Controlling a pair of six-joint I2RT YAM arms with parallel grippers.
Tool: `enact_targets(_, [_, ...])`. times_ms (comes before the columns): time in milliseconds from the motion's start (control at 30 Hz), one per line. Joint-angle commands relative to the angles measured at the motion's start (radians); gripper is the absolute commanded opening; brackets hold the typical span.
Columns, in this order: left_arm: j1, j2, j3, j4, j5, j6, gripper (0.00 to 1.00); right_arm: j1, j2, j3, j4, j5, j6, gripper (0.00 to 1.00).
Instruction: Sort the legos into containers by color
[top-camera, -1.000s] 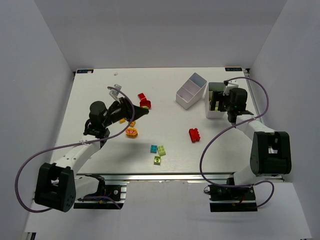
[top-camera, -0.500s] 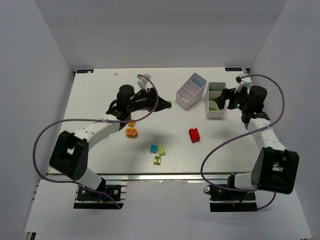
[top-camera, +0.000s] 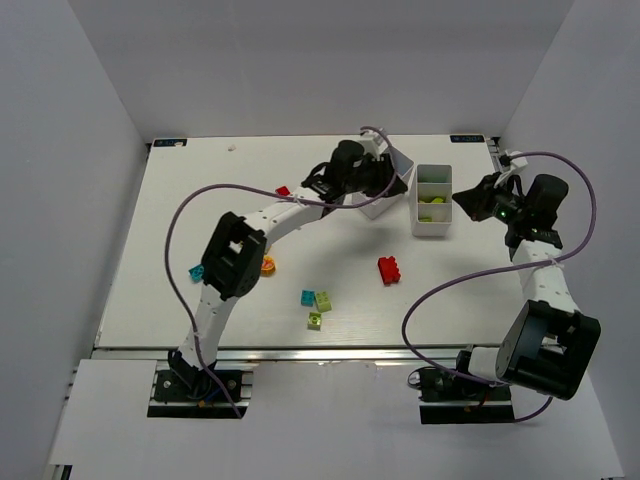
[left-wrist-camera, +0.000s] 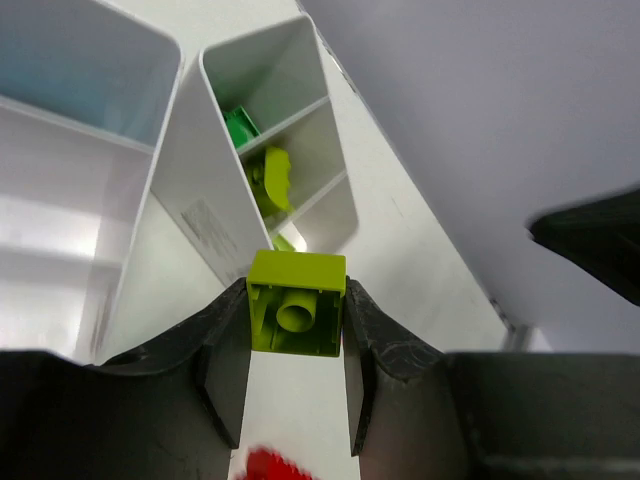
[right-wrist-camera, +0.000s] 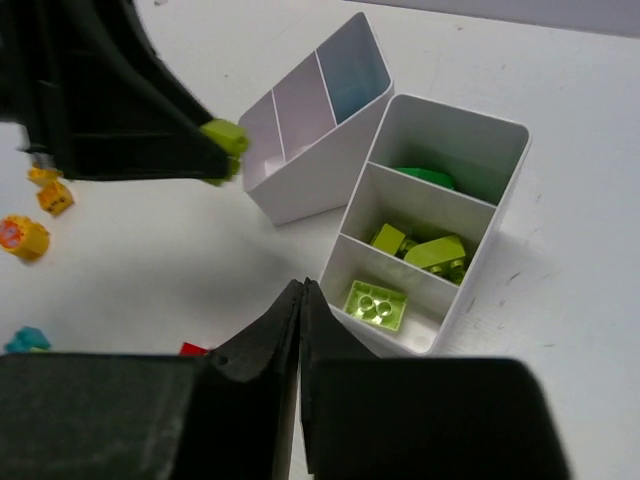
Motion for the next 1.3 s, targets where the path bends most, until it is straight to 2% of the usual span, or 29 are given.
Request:
enact_targets(0, [-0.035, 0.083, 0.169, -0.03, -0.081, 0.079, 0.14, -0.024, -0.016, 0.021, 0.009, -0.064, 0.048, 0.0])
enact_targets(100, [-0.059, 0.169, 0.266, 0.039, -0.134, 0.123, 0.14, -0.033, -0.024, 0.012, 0.01, -0.065, 0.057, 0.0])
enact_targets(300, [-0.104, 0.241, 0.313, 0.156, -0.235, 0.235, 0.15, -0.055, -0.047, -0.019, 0.024, -0.077, 0.08, 0.0])
enact_targets(767, [-0.159, 0.313, 0.394, 0.147, -0.396, 0.335, 0.29, -0.073, -0.042, -0.052, 0.035, -0.105, 0.106, 0.0])
enact_targets(1067, [-0.181, 0.365, 0.476, 0.11, -0.436, 0.374, 0.36, -0.081, -0.048, -0.057, 0.038, -0.108, 0.114, 0.0])
enact_targets(1267, [-0.191, 0.381, 0.49, 0.102, -0.46, 0.389, 0.47, -0.084, -0.05, -0.06, 0.046, -0.114, 0.123, 0.0])
